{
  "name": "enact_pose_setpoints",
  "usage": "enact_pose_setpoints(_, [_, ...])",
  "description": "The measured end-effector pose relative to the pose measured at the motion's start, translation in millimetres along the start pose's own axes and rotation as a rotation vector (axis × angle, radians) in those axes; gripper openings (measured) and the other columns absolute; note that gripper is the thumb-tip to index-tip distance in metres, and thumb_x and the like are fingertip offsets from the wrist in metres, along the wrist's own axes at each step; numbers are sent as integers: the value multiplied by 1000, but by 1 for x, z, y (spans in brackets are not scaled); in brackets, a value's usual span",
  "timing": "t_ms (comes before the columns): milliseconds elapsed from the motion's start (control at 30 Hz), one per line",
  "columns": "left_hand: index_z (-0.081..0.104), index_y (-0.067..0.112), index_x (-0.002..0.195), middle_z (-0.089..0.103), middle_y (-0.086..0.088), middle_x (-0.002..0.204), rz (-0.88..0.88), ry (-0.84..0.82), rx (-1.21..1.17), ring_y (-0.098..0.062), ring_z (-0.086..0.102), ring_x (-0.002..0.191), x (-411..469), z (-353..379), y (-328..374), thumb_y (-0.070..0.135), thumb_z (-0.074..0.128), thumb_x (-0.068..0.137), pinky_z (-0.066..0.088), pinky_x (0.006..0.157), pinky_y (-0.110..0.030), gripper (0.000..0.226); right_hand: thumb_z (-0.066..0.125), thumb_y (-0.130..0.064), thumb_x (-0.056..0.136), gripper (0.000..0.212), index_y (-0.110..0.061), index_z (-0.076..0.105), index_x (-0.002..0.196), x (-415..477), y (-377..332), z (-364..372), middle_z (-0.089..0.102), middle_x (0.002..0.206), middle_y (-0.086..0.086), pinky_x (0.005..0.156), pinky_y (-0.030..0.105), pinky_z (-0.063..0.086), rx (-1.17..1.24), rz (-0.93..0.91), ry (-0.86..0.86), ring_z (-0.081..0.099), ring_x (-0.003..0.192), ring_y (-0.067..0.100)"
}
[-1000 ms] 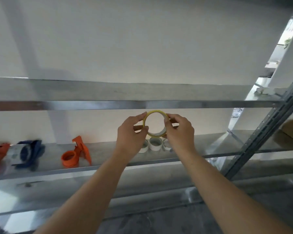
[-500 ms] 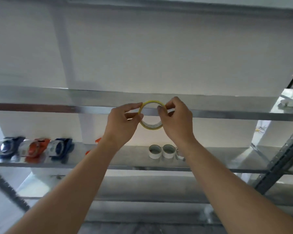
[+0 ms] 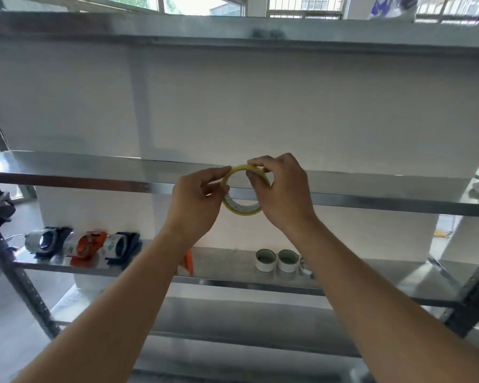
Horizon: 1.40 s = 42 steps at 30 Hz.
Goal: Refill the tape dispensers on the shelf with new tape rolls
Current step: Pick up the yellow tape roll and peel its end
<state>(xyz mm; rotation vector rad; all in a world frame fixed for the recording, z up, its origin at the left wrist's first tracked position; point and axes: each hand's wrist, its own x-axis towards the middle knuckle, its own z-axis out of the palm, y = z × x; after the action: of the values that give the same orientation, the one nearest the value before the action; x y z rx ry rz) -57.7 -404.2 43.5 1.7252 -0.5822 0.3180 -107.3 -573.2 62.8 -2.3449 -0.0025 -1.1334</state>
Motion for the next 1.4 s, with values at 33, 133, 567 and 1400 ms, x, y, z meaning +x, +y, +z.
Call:
enact_pose_setpoints(33, [77, 16, 129, 79, 5, 122, 5, 2, -5, -9, 75, 111, 0, -3, 0, 1, 68, 99, 60, 103, -40, 35, 70, -31, 97, 22, -24, 75, 117, 0, -3, 1, 59, 106, 2, 77, 27, 49, 11, -4, 6, 61, 93, 15])
enact_pose_setpoints(133, [78, 18, 127, 80, 6, 121, 33, 10, 14, -11, 76, 110, -3, -11, -1, 3, 69, 99, 60, 103, -42, 33, 71, -32, 96, 14, -22, 74, 106, 0, -10, 5, 66, 100, -2, 74, 27, 53, -23, -15, 24, 63, 87, 12])
enact_pose_setpoints(567, [79, 22, 124, 79, 13, 110, 70, 31, 80, -2, 73, 104, -3, -109, -29, 5, 69, 100, 59, 99, -28, 31, 69, -43, 96, 19, -26, 72, 103, -10, -97, 70, 72, 92, -8, 62, 27, 53, -203, 7, 2, 66, 78, 13])
enact_pose_setpoints(1400, [80, 17, 95, 80, 7, 87, -175, -1, -36, -8, 77, 80, 53, -224, -166, 26, 87, 88, 62, 78, -28, 14, 60, -29, 101, 28, -34, 71, 126, 0, -154, 229, 73, 116, -4, 82, 42, 58, -247, -19, -256, 68, 103, 22])
